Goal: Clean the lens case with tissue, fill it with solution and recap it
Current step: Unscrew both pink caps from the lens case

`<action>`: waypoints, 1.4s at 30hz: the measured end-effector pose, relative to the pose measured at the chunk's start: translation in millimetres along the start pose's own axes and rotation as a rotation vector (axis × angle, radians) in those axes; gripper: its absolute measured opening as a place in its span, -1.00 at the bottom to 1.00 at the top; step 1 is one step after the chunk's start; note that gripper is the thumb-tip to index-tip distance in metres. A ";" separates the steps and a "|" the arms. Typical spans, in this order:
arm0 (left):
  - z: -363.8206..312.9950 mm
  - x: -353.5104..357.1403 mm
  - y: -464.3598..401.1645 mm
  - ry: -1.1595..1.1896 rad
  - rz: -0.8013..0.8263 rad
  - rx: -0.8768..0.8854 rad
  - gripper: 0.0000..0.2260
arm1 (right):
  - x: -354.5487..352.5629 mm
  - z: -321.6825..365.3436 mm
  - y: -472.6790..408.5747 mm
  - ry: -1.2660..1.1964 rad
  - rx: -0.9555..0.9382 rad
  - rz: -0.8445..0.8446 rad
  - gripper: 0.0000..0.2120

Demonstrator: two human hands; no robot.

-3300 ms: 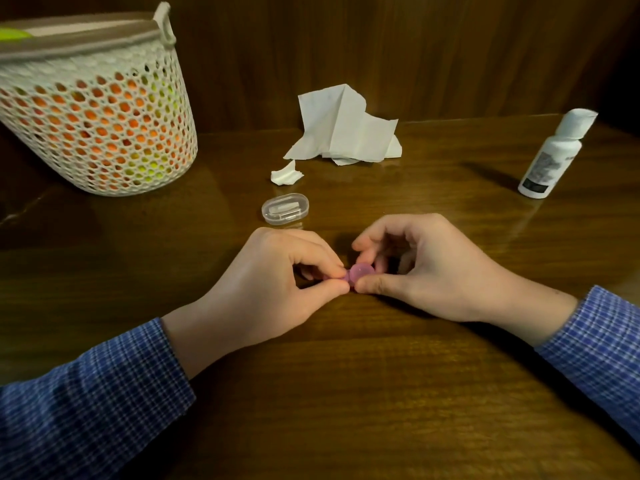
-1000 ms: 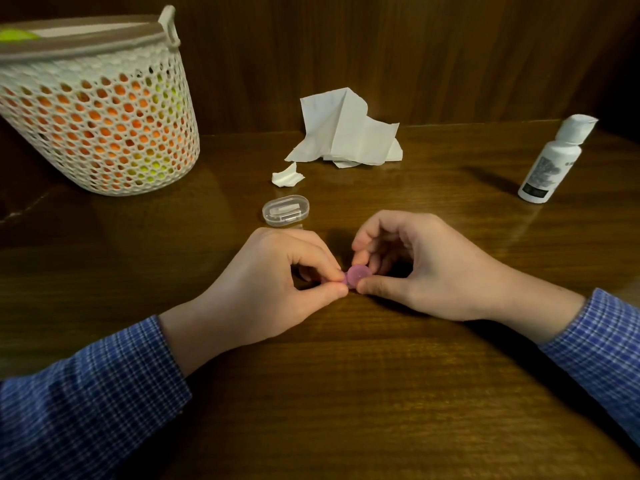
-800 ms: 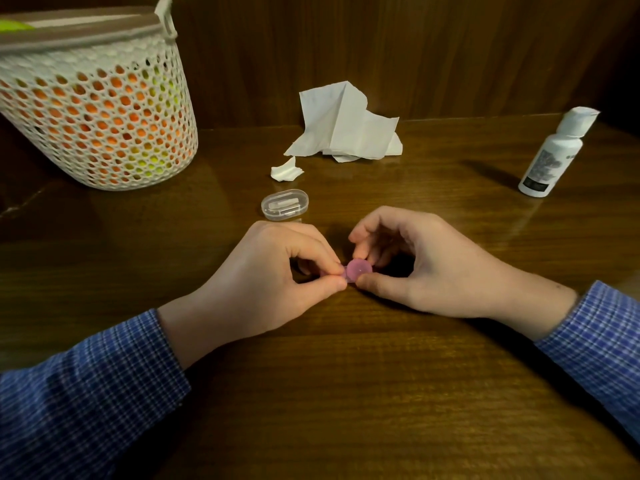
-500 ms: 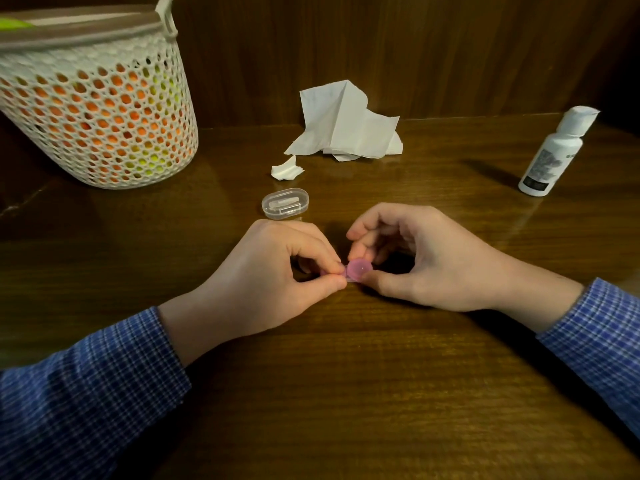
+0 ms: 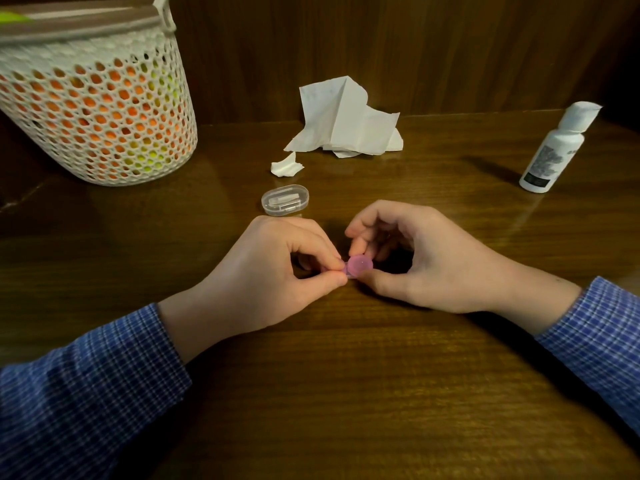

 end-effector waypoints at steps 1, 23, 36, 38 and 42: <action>0.0 -0.1 0.0 0.003 -0.001 -0.003 -0.87 | -0.4 0.5 0.6 0.000 -0.006 0.007 -0.67; 0.8 0.1 0.2 0.001 0.000 -0.010 -0.88 | 0.5 -2.7 -0.1 0.009 0.019 -0.037 -0.64; 1.6 0.5 0.2 -0.006 -0.003 -0.006 -0.88 | 0.9 -3.1 -0.3 0.013 0.021 -0.049 -0.55; 1.8 0.6 0.2 0.003 -0.002 -0.009 -0.88 | 1.2 -2.5 -0.5 -0.024 0.020 -0.018 -0.59; 0.8 0.7 0.2 0.010 0.000 -0.001 -0.87 | 0.2 -2.6 1.5 -0.063 -0.003 0.018 -0.59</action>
Point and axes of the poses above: each hand's wrist, its own y-axis away from the middle knuckle, its own x-axis out of the palm, z = x × y, the point moved 4 cm from there along -y, towards the middle knuckle, and after that the axes turned 9 degrees about x, right-handed, at the moved point
